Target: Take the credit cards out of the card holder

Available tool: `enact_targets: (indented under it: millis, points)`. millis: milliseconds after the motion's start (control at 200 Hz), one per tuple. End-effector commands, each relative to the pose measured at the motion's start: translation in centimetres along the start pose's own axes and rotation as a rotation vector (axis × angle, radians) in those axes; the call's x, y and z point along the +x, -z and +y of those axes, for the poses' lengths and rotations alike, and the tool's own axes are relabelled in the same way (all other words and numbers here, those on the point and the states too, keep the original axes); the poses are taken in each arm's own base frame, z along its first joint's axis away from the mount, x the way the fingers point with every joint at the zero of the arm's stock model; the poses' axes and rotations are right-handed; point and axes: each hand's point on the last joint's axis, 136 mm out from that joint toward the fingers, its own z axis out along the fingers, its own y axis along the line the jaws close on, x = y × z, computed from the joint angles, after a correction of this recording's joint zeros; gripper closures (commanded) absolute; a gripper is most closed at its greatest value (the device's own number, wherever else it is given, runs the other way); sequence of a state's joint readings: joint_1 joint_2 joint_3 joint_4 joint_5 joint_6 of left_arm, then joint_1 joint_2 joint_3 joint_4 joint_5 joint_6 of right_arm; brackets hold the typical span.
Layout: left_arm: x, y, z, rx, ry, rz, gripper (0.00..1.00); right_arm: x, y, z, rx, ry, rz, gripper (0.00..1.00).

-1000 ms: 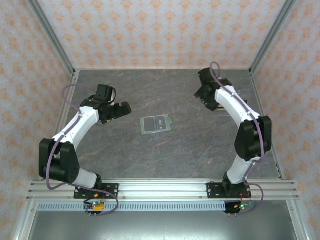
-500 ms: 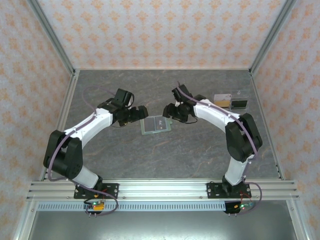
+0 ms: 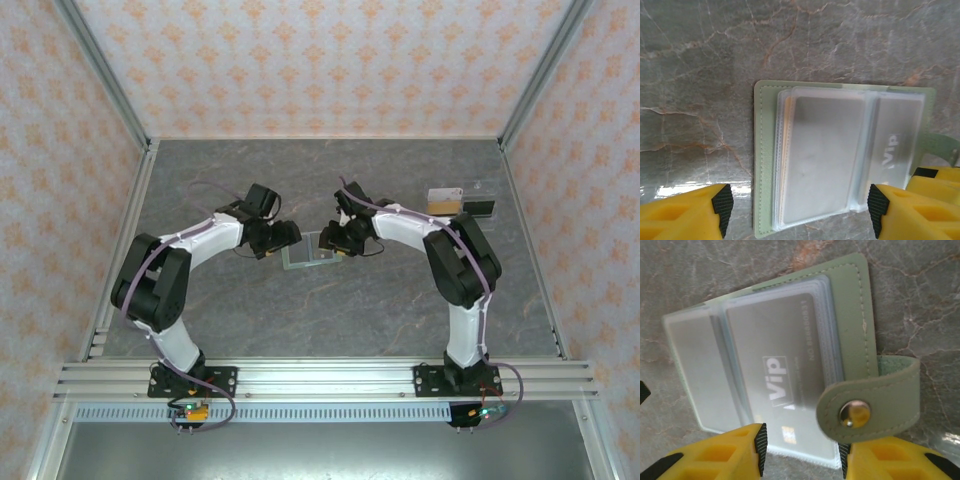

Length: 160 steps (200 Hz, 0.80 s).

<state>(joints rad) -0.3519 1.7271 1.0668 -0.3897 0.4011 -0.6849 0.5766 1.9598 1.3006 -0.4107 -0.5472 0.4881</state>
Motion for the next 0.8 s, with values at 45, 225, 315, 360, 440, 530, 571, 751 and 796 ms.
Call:
enact_targets:
  millis: [45, 225, 315, 360, 440, 530, 571, 751, 796]
  points:
    - [-0.8, -0.3, -1.8, 0.042, -0.007, -0.011, 0.33, -0.6, -0.5, 0.3, 0.01, 0.037, -0.001, 0.56]
    - [-0.4, -1.1, -1.6, 0.035, -0.005, 0.01, 0.45, -0.6, -0.9, 0.2, 0.011, 0.042, 0.009, 0.58]
    - [-0.2, -1.5, -1.3, 0.026, 0.0, 0.02, 0.5, -0.6, -0.9, 0.3, 0.005, 0.047, 0.011, 0.59]
    - [-0.1, -1.7, -1.1, 0.019, 0.002, 0.024, 0.52, -0.6, -1.0, 0.4, 0.003, 0.05, 0.014, 0.59]
    - [0.0, -1.9, -0.8, 0.013, 0.002, 0.029, 0.57, -0.5, -1.1, 0.6, -0.009, 0.054, 0.022, 0.6]
    - [0.1, -2.1, -0.7, 0.008, 0.004, 0.033, 0.61, -0.5, -1.1, 1.0, -0.027, 0.059, 0.028, 0.61]
    - [0.1, -2.2, -0.6, 0.006, 0.004, 0.034, 0.63, -0.5, -1.0, 1.1, -0.033, 0.061, 0.03, 0.61]
    - [0.3, -2.6, -0.4, -0.001, 0.002, 0.046, 0.68, -0.4, -0.9, 1.7, -0.065, 0.07, 0.037, 0.61]
    - [0.3, -2.7, -0.3, -0.004, 0.003, 0.048, 0.69, -0.3, -0.9, 1.9, -0.075, 0.072, 0.042, 0.61]
